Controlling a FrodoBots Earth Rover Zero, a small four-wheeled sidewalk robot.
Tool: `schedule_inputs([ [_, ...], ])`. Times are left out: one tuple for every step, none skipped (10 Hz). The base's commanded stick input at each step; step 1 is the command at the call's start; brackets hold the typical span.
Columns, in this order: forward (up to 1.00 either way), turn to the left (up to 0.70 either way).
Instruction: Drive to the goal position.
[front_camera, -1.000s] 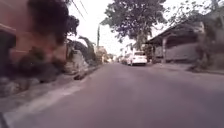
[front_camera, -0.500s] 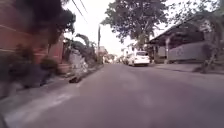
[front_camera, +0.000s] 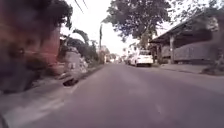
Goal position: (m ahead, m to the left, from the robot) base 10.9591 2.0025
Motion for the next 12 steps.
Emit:
schedule_inputs([
  [1.00,0.00],
  [1.00,0.00],
  [1.00,0.00],
  [1.00,0.00],
  [1.00,0.00],
  [1.00,0.00],
  [1.00,0.00],
  [1.00,0.00],
  [1.00,0.00],
  [1.00,0.00],
  [1.00,0.00],
  [1.00,0.00],
])
